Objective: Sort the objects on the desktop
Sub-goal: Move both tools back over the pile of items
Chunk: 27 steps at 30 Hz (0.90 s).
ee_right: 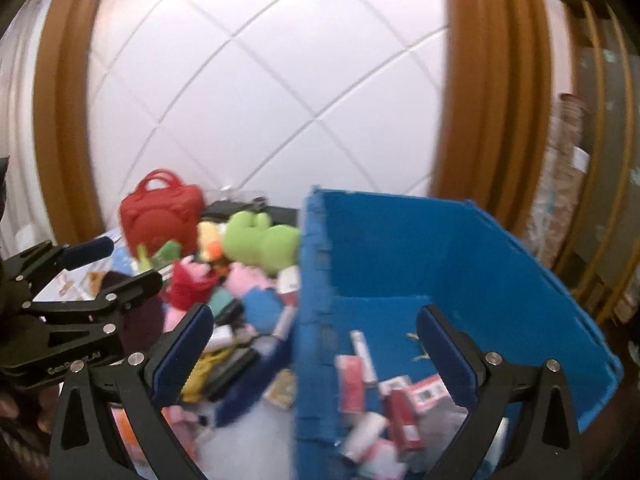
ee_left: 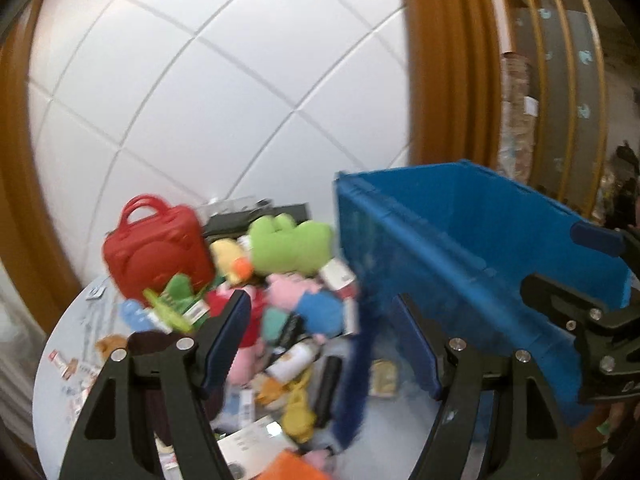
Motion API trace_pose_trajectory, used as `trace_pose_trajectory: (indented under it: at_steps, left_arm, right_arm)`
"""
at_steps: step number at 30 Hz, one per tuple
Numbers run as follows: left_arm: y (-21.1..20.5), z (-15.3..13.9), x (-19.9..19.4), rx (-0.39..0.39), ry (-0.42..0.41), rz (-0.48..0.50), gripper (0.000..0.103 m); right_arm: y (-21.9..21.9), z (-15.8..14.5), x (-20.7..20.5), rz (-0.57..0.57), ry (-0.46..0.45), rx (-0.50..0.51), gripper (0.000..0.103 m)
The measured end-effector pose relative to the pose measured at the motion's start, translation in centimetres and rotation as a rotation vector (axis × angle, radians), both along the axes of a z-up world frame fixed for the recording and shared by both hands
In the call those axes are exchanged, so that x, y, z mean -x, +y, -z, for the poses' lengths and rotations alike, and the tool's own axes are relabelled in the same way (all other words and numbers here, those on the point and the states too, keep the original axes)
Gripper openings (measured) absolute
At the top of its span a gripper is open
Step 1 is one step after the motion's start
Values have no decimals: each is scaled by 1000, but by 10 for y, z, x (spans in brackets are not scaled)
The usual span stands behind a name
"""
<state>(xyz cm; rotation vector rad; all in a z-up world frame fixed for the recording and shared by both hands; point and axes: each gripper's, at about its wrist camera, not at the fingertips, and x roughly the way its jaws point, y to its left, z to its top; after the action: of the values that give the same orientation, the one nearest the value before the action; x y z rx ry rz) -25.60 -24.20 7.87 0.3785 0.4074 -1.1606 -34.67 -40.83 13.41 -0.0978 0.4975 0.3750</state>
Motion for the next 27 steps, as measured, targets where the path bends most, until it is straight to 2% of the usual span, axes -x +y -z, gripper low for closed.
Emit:
trace_pose_trajectory:
  at_steps: [6,12,22,27]
  left_arm:
    - [32,28,-62,-69,29,-99,72]
    - [62,75,-117,-188,59,-204,72]
    - [108,163,-170,-380,169,-307,72]
    - [116,194,-188,-433,223,-330,72]
  right_arm:
    - [56,14,-1,-89,43,-3,103]
    - [102,50,-12,-157,148,9,103]
    - [139,121,-31,-180,343,60,103]
    - [144,147,-40,-158,412,85,103]
